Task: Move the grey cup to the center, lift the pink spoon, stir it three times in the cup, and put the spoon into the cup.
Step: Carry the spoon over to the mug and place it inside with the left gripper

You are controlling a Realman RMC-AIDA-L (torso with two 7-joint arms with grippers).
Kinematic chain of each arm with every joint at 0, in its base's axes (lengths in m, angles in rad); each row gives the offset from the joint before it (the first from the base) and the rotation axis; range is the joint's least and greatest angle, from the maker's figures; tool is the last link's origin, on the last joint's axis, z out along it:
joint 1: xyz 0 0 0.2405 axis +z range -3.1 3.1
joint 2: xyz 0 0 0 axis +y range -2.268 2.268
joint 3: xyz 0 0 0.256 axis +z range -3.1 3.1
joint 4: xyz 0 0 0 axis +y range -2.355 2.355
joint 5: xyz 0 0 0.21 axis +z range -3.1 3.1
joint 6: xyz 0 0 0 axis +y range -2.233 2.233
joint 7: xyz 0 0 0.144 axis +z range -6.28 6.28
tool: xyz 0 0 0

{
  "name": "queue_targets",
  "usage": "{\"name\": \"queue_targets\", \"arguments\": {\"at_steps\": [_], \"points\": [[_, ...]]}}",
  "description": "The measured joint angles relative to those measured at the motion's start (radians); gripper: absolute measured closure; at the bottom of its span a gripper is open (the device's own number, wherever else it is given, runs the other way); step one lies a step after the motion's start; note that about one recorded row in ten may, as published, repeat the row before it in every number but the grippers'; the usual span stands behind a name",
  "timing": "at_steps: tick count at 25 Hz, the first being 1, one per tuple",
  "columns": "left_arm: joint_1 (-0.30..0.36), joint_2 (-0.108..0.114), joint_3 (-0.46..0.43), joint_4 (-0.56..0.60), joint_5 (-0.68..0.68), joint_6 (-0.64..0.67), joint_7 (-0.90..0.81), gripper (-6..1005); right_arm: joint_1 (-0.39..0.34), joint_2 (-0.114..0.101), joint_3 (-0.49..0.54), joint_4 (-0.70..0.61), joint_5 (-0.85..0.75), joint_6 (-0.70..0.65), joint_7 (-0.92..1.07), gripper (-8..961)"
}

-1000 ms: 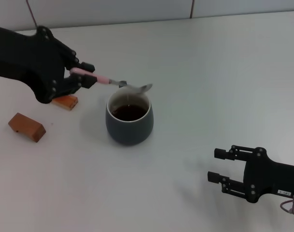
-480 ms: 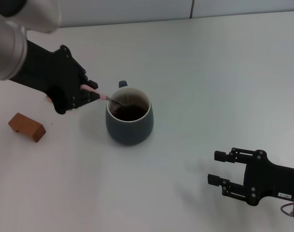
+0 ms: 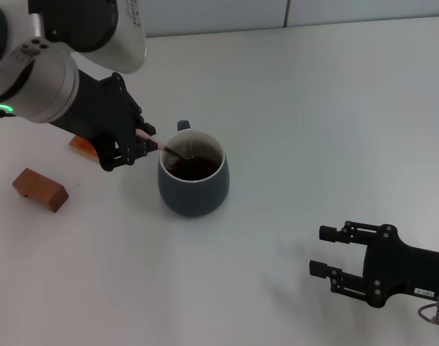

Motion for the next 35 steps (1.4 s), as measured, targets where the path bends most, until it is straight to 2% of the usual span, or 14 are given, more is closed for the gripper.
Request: {"name": "queue_targets", "arguments": {"at_steps": [12, 27, 35], "points": [[-0.034, -0.002, 0.040, -0.052, 0.045, -0.005, -0.011, 841, 0.000, 0.000, 0.000, 0.000, 0.000, 0.001, 0.003, 350], [-0.073, -0.002, 0.075, -0.092, -0.014, -0.032, -0.001, 836, 0.003, 0.000, 0.000, 0.003, 0.000, 0.001, 0.004, 351], [-0.095, -0.002, 0.071, -0.138, 0.061, -0.063, -0.019, 834, 0.005, 0.001, 0.000, 0.016, 0.000, 0.001, 0.005, 351]]}}
